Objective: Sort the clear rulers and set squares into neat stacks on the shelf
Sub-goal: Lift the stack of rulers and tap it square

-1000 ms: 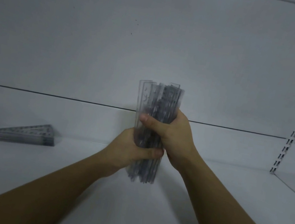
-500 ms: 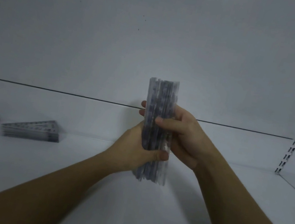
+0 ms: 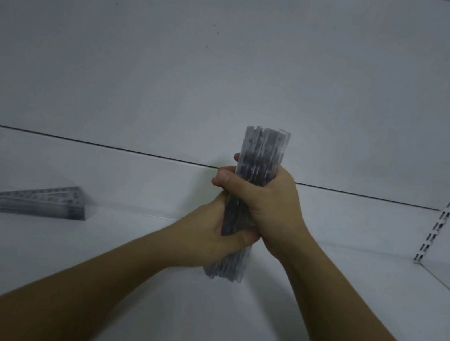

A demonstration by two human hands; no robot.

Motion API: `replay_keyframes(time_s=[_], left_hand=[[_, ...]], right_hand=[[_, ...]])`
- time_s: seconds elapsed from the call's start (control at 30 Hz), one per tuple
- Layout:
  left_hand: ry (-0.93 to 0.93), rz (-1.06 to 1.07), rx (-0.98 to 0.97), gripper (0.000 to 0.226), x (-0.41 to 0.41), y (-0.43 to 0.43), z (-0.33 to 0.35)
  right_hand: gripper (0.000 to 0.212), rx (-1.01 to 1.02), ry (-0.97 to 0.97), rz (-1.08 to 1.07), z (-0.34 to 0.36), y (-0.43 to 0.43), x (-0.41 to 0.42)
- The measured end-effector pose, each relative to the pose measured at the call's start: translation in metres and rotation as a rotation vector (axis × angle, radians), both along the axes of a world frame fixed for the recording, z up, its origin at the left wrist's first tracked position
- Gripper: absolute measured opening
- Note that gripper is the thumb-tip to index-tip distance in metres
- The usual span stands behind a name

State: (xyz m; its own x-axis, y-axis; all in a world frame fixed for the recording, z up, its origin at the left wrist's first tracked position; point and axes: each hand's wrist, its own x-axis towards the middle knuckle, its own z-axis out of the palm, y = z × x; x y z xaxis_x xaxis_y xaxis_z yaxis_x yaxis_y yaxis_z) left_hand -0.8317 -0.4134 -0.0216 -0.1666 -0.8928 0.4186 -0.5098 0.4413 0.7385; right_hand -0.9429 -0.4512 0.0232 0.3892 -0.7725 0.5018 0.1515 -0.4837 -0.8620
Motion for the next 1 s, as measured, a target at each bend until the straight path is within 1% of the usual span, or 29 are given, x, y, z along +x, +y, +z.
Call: replay_keyframes(time_s=[0.07,0.13,0.2,0.27,0.37,0.43,0.5,0.6,0.67,0.77,0.8,0.87,0.93,1.0], left_hand=[[0.089,-0.156,0.167,0.053,0.01,0.006,0.008],[0.221,-0.265,0.337,0.044,0.024,0.011,0.013],[0.289,-0.3,0.396,0.048,0.034,0.009,0.009],[0.278,-0.287,0.382,0.058,0.033,0.006,0.004],[0.215,-0.29,0.385,0.065,0.024,0.006,0.0],[0.161,-0.249,0.375,0.065,0.015,0.007,0.0],[0.122,-0.144,0.344,0.062,0.009,0.006,-0.001],[0.089,-0.042,0.329,0.051,0.005,0.004,-0.003],[0.101,-0.017,0.348,0.049,0.005,0.004,-0.002],[0.105,0.02,0.34,0.046,0.004,0.004,0.001],[0.111,0.042,0.333,0.045,0.004,0.004,0.001],[0.134,0.093,0.306,0.048,0.004,0.004,0.0],[0.179,0.136,0.256,0.043,0.003,0.004,-0.002],[0.229,0.171,0.21,0.041,0.001,0.004,-0.004]], right_hand=[[0.022,0.031,-0.036,0.034,0.001,-0.001,-0.002],[0.031,0.097,-0.073,0.139,0.002,-0.001,-0.006],[0.036,0.169,-0.089,0.264,0.003,0.0,-0.009],[0.031,0.21,-0.101,0.338,0.003,0.001,-0.009],[0.022,0.188,-0.066,0.335,0.002,0.001,-0.009],[0.025,0.166,-0.043,0.315,0.003,0.001,-0.009],[0.027,0.137,-0.028,0.281,0.004,0.001,-0.008],[0.037,0.09,-0.002,0.212,0.003,0.001,-0.007],[0.04,0.066,0.012,0.155,0.003,0.001,-0.008],[0.025,0.044,-0.015,0.095,0.004,-0.001,-0.008],[0.024,0.051,-0.024,0.079,0.003,-0.002,-0.008],[0.027,0.067,-0.034,0.046,0.002,-0.004,-0.008],[0.033,0.064,-0.058,0.01,0.002,-0.004,-0.007],[0.031,0.049,-0.103,-0.04,0.001,-0.003,-0.006]])
